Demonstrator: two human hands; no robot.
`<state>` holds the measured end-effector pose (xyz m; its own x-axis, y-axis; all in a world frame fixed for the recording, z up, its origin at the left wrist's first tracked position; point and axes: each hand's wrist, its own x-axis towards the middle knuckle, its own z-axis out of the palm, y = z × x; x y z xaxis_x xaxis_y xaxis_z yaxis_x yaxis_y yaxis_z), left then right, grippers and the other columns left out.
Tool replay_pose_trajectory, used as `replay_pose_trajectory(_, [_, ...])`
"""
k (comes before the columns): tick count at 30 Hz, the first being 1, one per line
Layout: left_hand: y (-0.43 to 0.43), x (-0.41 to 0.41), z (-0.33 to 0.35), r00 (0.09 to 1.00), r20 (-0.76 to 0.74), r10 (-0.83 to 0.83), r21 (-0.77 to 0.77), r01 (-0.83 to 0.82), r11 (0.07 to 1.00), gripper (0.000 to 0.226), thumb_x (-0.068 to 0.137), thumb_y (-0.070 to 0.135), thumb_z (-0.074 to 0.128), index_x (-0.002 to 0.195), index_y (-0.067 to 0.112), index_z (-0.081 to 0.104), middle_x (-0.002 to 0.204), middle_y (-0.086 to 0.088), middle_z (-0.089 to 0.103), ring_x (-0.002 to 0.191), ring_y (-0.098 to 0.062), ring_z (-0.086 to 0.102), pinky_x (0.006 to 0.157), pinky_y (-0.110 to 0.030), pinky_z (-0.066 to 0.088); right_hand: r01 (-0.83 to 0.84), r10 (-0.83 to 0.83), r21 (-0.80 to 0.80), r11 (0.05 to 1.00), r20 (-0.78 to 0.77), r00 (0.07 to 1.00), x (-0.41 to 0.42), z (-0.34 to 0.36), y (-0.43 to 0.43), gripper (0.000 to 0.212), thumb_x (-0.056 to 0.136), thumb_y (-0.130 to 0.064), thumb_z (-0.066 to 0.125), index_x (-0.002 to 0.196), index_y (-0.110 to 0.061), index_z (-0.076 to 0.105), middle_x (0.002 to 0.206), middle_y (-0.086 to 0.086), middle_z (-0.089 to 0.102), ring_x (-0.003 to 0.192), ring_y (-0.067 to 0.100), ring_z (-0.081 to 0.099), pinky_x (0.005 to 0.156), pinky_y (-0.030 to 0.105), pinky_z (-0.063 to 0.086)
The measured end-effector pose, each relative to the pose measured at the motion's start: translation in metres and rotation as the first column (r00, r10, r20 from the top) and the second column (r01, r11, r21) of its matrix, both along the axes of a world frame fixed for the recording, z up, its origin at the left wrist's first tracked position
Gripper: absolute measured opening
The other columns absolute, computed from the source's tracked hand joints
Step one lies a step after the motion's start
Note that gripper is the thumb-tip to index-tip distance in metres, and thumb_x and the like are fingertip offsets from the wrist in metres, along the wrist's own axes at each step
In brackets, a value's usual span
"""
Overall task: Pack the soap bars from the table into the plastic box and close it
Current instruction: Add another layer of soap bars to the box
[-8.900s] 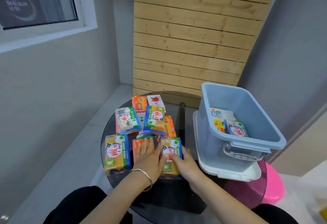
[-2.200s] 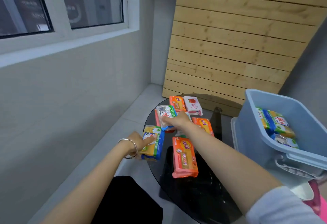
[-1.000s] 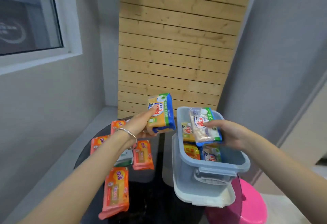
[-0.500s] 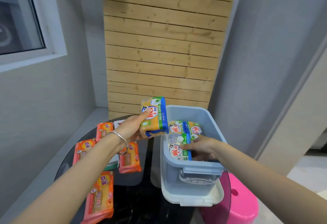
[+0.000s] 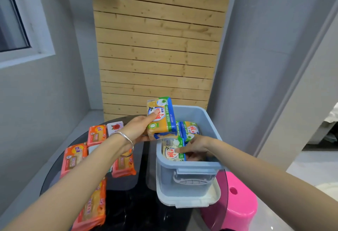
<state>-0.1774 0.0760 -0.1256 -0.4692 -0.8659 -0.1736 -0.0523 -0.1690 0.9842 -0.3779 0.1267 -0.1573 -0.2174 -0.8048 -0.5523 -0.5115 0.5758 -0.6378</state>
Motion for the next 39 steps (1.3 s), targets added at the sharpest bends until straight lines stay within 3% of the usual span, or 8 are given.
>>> replay_pose_trajectory(4, [-0.001, -0.019, 0.010, 0.999, 0.047, -0.025, -0.076, 0.028, 0.997, 0.046, 0.084, 0.034, 0.064, 0.121, 0.012, 0.048, 0.092, -0.003, 0.071, 0.069, -0.014, 0.069, 0.060, -0.030, 0.060, 0.129, -0.096, -0.369, 0.920, 0.105, 0.990, -0.013, 0.024, 0.004, 0.016, 0.093, -0.024, 0.056, 0.091, -0.008, 0.055, 0.067, 0.006, 0.066, 0.047, 0.012, 0.061, 0.049, 0.026, 0.054])
replay_pose_trajectory(7, [0.001, -0.039, 0.017, 0.984, 0.104, -0.143, -0.075, 0.151, 0.986, 0.063, 0.082, 0.021, 0.069, 0.127, 0.030, 0.026, 0.098, -0.005, 0.069, 0.065, -0.019, 0.069, 0.055, -0.035, 0.060, 0.104, -0.185, -0.714, 0.692, -0.036, 0.982, -0.029, 0.032, 0.006, 0.011, 0.092, -0.021, 0.056, 0.081, -0.018, 0.054, 0.072, 0.005, 0.068, 0.057, 0.009, 0.061, 0.062, 0.029, 0.049])
replay_pose_trajectory(10, [0.000, -0.065, 0.011, 0.944, 0.244, -0.220, -0.052, 0.240, 0.970, 0.072, 0.081, 0.020, 0.070, 0.131, 0.037, 0.022, 0.113, -0.012, 0.065, 0.070, -0.020, 0.067, 0.056, -0.034, 0.059, 0.163, -0.293, -0.801, 0.575, -0.016, 0.956, -0.042, 0.022, 0.009, 0.007, 0.091, -0.020, 0.055, 0.086, -0.016, 0.057, 0.085, 0.004, 0.066, 0.078, 0.014, 0.059, 0.074, 0.028, 0.046])
replay_pose_trajectory(17, [-0.006, -0.101, -0.018, 0.769, 0.581, -0.265, -0.075, 0.375, 0.924, 0.063, 0.074, 0.038, 0.074, 0.122, 0.023, 0.036, 0.104, -0.005, 0.061, 0.077, -0.013, 0.060, 0.065, -0.025, 0.053, 0.307, -0.375, -0.759, 0.575, 0.089, 0.923, -0.049, -0.006, 0.014, 0.012, 0.094, -0.025, 0.049, 0.090, -0.016, 0.057, 0.096, 0.002, 0.064, 0.091, 0.017, 0.059, 0.083, 0.033, 0.047])
replay_pose_trajectory(23, [-0.010, -0.101, -0.024, 0.619, 0.720, -0.314, -0.081, 0.524, 0.848, 0.069, 0.066, 0.054, 0.073, 0.113, 0.025, 0.034, 0.108, -0.003, 0.067, 0.100, -0.020, 0.064, 0.094, -0.041, 0.052, 0.177, -0.347, -0.759, 0.626, -0.068, 0.935, -0.050, -0.006, 0.010, 0.015, 0.095, -0.028, 0.049, 0.095, -0.015, 0.058, 0.104, -0.001, 0.051, 0.097, 0.013, 0.054, 0.089, 0.031, 0.046])
replay_pose_trajectory(29, [-0.007, -0.100, -0.026, 0.537, 0.807, -0.246, -0.190, 0.630, 0.753, 0.051, 0.075, 0.054, 0.065, 0.110, 0.031, 0.036, 0.116, -0.003, 0.061, 0.107, -0.022, 0.060, 0.096, -0.041, 0.049, 0.025, -0.302, -0.734, 0.679, -0.247, 0.921, -0.049, -0.005, 0.014, 0.018, 0.092, -0.030, 0.055, 0.099, -0.016, 0.064, 0.110, -0.002, 0.054, 0.108, 0.015, 0.054, 0.095, 0.033, 0.045])
replay_pose_trajectory(34, [-0.006, -0.088, -0.009, 0.415, 0.909, 0.035, -0.359, 0.738, 0.572, 0.073, 0.076, 0.056, 0.062, 0.139, 0.026, 0.039, 0.139, -0.003, 0.043, 0.128, -0.023, 0.041, 0.107, -0.039, 0.038, -0.448, 0.027, -0.498, 0.742, -0.646, 0.763, -0.048, 0.005, 0.028, 0.035, 0.083, -0.047, 0.062, 0.113, -0.028, 0.067, 0.119, -0.006, 0.064, 0.118, 0.012, 0.052, 0.117, 0.040, 0.017])
replay_pose_trajectory(39, [0.001, -0.071, -0.002, 0.078, 0.997, 0.026, -0.081, 0.871, 0.484, 0.089, 0.070, 0.066, 0.061, 0.144, 0.028, 0.030, 0.146, 0.003, 0.043, 0.129, -0.023, 0.044, 0.109, -0.040, 0.038, -0.604, 0.326, -0.148, 0.783, -0.729, 0.602, -0.044, 0.023, 0.041, 0.069, 0.070, -0.060, 0.068, 0.132, -0.033, 0.051, 0.132, -0.013, 0.057, 0.127, 0.013, 0.040, 0.119, 0.044, 0.008])
